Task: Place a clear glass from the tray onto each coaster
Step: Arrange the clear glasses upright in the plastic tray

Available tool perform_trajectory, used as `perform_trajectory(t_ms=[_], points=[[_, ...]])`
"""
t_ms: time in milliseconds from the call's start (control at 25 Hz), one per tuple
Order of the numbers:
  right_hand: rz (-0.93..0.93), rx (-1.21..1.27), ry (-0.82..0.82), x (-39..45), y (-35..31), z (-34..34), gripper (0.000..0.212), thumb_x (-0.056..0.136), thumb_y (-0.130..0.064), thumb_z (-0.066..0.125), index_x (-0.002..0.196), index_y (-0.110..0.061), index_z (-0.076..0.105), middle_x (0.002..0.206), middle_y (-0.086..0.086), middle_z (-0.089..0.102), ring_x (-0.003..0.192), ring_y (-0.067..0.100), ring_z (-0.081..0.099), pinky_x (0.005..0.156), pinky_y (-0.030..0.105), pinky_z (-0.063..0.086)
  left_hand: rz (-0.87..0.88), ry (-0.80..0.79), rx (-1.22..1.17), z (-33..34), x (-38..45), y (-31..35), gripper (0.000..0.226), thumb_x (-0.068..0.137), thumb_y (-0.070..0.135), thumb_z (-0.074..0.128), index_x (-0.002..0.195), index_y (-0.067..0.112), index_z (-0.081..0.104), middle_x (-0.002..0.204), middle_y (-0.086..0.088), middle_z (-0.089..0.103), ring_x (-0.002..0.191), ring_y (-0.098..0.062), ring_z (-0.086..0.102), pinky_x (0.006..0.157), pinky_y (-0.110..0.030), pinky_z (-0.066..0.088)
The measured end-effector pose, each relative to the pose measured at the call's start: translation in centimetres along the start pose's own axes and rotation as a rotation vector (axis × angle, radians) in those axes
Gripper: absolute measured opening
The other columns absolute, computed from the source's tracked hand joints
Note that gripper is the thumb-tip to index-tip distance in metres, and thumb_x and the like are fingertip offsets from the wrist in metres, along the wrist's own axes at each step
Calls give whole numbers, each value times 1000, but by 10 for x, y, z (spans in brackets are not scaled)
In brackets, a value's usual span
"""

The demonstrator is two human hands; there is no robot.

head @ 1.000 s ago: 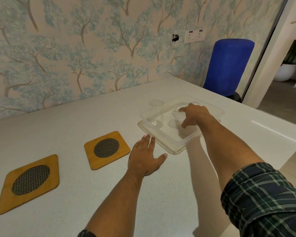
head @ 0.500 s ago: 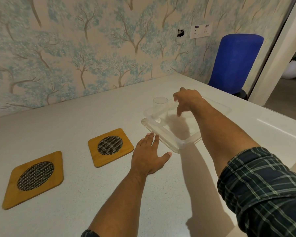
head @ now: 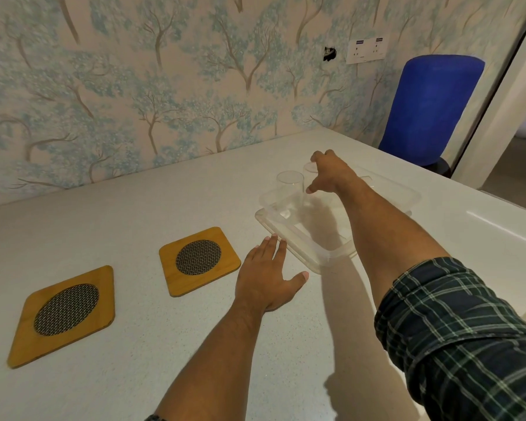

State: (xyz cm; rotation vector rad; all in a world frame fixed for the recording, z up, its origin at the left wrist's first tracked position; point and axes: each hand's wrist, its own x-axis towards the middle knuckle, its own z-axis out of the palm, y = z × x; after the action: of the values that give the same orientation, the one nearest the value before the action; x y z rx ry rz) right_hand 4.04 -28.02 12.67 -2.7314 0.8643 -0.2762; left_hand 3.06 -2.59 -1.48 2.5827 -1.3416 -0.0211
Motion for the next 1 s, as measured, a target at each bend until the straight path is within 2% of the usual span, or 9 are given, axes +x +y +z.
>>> perform_trajectory(t_ms=[160, 280, 360, 520, 640, 880, 1000], points=[[-2, 37, -12, 9, 2, 3, 91, 74, -29, 89, 148, -12, 39, 143, 14, 40, 126, 36, 50, 100, 45, 48, 3, 0, -4, 1, 0, -1, 98, 91, 80, 24, 165, 18, 7, 174, -4, 2, 160, -20, 1, 127, -39, 2], [5, 11, -80, 12, 11, -8, 105, 67, -20, 94, 152, -11, 32, 146, 16, 42, 130, 38, 49, 103, 48, 47, 6, -10, -5, 0, 1, -1, 101, 87, 82, 19, 165, 19, 6, 174, -4, 2, 160, -19, 0, 128, -39, 3], [40, -76, -111, 12, 27, -18, 106, 67, -14, 92, 153, -12, 30, 148, 15, 43, 130, 38, 49, 103, 51, 47, 5, -14, -7, 1, 1, -2, 106, 82, 85, 13, 165, 19, 6, 174, -4, 1, 160, -18, 0, 130, -40, 5], [118, -238, -175, 4, 68, -21, 98, 78, -9, 82, 157, -25, 28, 157, 9, 39, 139, 35, 42, 111, 53, 39, 6, -18, -9, 2, 2, -3, 109, 79, 86, 9, 165, 19, 5, 174, -3, 0, 160, -17, -1, 130, -39, 4], [138, -283, -229, -4, 89, -9, 89, 84, -10, 77, 157, -29, 29, 158, 8, 38, 142, 33, 39, 114, 51, 34, 9, -14, -12, 1, 1, -2, 109, 79, 86, 9, 165, 19, 5, 174, -3, 0, 160, -17, 0, 129, -39, 3], [46, -498, -68, -12, 93, 0, 69, 87, -20, 75, 149, -22, 44, 142, 11, 47, 129, 31, 46, 104, 45, 42, 4, -25, -15, -1, 1, -1, 110, 78, 86, 8, 165, 19, 4, 174, -3, -1, 160, -17, 0, 130, -39, 4], [57, -496, -82, -16, 94, 2, 64, 87, -18, 74, 145, -20, 46, 134, 10, 54, 120, 30, 52, 101, 44, 44, 2, -30, -17, 0, 0, -1, 110, 78, 87, 8, 165, 19, 4, 174, -3, -1, 160, -17, 0, 130, -39, 4]])
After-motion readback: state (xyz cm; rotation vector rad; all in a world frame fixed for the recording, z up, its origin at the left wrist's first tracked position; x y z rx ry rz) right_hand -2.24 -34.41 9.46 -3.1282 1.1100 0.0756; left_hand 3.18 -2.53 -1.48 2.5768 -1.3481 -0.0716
